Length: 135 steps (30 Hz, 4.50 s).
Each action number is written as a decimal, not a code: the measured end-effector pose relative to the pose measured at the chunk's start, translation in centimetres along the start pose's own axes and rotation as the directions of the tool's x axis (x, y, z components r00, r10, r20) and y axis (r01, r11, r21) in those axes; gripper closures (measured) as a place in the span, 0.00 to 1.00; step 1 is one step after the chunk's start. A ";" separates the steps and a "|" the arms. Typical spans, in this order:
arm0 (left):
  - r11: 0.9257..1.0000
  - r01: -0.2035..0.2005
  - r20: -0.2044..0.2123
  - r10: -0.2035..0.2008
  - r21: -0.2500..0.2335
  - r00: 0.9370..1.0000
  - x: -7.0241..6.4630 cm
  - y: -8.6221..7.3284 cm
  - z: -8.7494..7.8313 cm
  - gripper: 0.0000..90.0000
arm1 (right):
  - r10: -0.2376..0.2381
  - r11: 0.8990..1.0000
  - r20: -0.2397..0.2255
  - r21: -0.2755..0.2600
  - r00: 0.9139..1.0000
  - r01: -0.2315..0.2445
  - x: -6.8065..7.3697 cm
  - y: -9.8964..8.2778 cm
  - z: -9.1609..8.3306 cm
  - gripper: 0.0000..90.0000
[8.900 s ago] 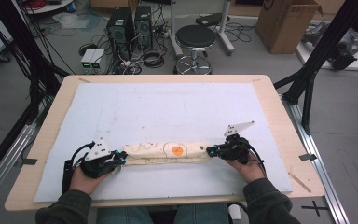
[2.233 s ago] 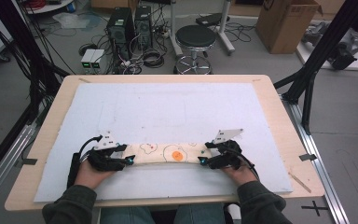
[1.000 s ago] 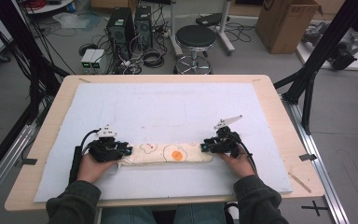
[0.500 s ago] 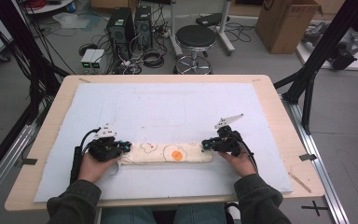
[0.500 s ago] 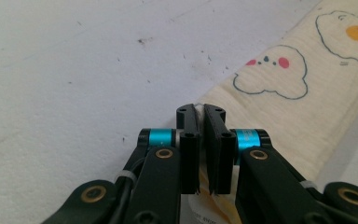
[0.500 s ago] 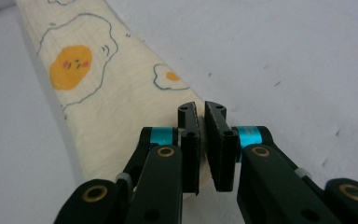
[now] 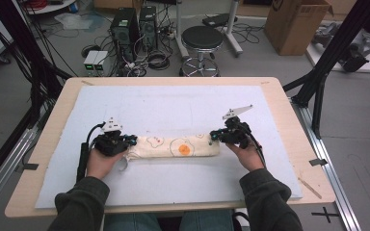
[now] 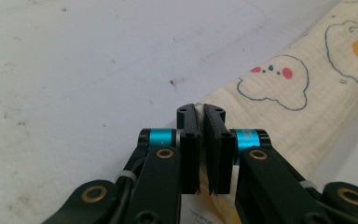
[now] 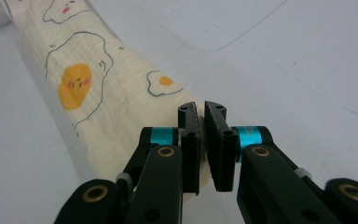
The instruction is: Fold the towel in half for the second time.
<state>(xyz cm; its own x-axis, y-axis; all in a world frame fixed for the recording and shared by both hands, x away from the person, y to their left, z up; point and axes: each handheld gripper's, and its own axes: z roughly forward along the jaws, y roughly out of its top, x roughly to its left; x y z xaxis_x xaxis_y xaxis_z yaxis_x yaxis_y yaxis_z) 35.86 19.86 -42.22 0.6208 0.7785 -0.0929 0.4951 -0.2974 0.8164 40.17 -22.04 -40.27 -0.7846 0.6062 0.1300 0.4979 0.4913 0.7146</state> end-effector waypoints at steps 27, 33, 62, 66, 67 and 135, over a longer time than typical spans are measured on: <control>0.996 0.068 -0.048 -0.071 -0.057 0.996 2.3 1.1 2.9 0.71 | 0.121 0.990 0.035 -0.077 0.992 -0.118 -4.6 0.3 1.7 0.72; 0.995 0.065 -0.038 -0.068 -0.074 0.997 2.1 1.4 2.2 0.65 | 0.147 0.982 0.024 -0.122 0.989 -0.143 -4.3 0.4 0.8 0.64; 0.996 0.044 -0.009 -0.045 -0.081 0.999 1.0 1.9 -0.1 0.49 | 0.164 0.976 0.054 -0.155 0.985 -0.154 -2.9 0.6 -0.8 0.36; 0.996 0.036 -0.009 -0.036 -0.081 0.999 1.0 1.9 -0.5 0.46 | 0.160 0.977 0.063 -0.153 0.985 -0.149 -2.7 0.7 -0.9 0.32; 0.996 0.035 -0.009 -0.036 -0.084 0.999 0.9 1.9 -0.6 0.46 | 0.164 0.976 0.061 -0.154 0.985 -0.153 -2.6 0.7 -0.9 0.31; 0.996 -0.033 -0.037 0.030 -0.084 0.999 -1.0 -2.0 -7.1 0.29 | 0.143 0.966 0.094 -0.232 0.985 -0.118 0.3 -4.9 -6.4 0.13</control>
<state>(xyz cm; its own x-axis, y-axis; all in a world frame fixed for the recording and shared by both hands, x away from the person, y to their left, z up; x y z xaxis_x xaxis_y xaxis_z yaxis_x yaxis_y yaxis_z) 29.92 23.61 -39.71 0.6129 0.7888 -0.0471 0.4214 -0.2758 0.8639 35.10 -28.24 -39.30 -0.6671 0.7263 0.1656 0.4877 0.2577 0.8341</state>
